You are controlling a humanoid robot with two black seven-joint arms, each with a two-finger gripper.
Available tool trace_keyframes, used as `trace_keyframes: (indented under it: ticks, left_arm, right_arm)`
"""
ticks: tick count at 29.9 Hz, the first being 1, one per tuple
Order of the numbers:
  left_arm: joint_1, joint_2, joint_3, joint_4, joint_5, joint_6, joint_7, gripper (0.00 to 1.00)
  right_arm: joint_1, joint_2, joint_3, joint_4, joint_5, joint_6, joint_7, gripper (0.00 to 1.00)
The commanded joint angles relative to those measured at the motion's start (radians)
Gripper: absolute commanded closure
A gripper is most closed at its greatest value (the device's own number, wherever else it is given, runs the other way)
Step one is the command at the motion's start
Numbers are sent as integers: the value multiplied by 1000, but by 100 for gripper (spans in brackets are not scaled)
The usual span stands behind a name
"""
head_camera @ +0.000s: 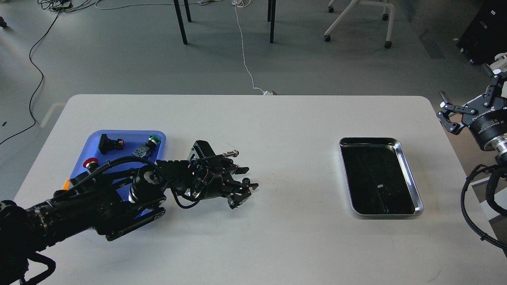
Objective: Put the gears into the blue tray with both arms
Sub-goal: 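Grasp the black piece with the left gripper, then carry the black piece into the blue tray and release it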
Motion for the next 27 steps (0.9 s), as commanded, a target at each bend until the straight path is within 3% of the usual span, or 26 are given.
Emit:
trace_keyframes:
  ticks: [1, 6, 12, 21, 27]
  left_arm:
    - [6, -7, -1, 18, 0, 1, 1, 47]
    - [6, -9, -5, 20, 0, 1, -1, 48]
    - [6, -23, -5, 41, 0, 6, -2, 60]
    - [6, -12, -4, 43, 0, 9, -11, 90]
    - [6, 3, -16, 40, 0, 29, -8, 91]
  right_arm:
    - [0, 1, 8, 1, 0, 0, 0, 2]
    - [0, 1, 11, 1, 0, -2, 0, 2]
    - [-2, 1, 12, 0, 0, 0, 0, 2]
    - [-2, 1, 28, -2, -2, 0, 0, 2]
    - [0, 2, 28, 0, -3, 0, 0, 2]
